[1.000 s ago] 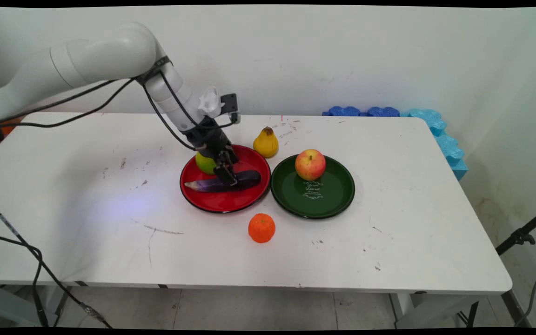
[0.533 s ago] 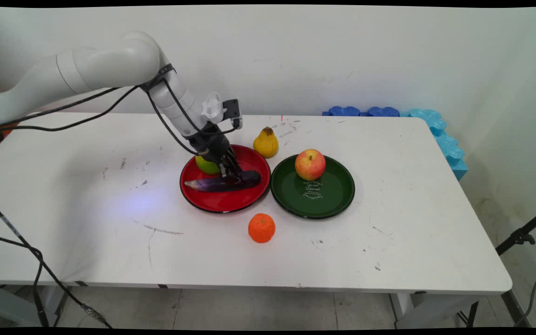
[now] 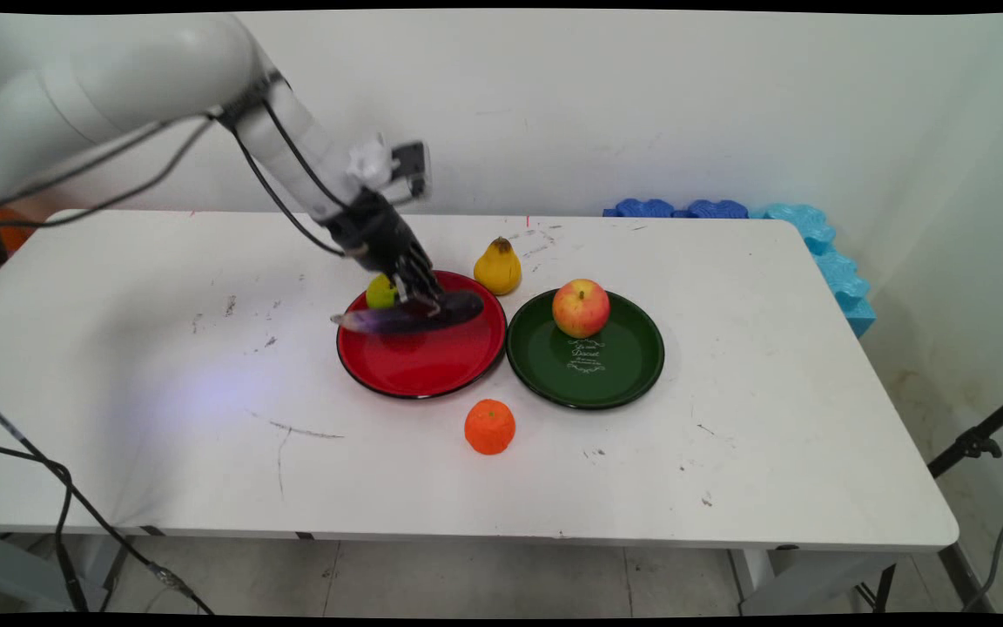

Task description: Place the picked object on the table

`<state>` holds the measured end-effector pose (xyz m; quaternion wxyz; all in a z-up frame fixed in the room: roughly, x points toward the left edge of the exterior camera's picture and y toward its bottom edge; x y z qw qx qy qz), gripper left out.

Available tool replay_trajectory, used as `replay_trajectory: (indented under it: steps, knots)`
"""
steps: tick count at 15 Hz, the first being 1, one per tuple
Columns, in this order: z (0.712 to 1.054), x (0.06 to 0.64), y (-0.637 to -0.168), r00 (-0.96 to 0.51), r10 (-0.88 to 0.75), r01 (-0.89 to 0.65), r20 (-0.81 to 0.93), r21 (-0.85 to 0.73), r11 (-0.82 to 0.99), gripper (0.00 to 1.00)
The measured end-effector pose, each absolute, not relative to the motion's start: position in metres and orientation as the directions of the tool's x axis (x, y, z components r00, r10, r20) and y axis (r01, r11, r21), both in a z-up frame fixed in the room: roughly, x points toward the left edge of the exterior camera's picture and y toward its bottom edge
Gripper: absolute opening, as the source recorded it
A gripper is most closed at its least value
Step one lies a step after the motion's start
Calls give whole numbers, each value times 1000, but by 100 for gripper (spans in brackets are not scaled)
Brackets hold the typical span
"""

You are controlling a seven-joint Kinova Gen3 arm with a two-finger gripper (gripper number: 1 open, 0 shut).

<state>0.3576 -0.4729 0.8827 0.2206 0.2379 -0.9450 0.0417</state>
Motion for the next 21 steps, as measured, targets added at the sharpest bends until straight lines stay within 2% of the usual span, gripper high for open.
replay_trajectory:
  steps: [5,9,14,21]
  knots:
    - [960,349,-442,-765,-409,-449,498,42,892,0]
    - [991,335,-418,-749,-409,-444,521,62,894,0]
    - [994,311,-383,-743,-417,-440,524,89,894,0]
    - [945,274,-332,-776,-386,-395,499,93,914,0]
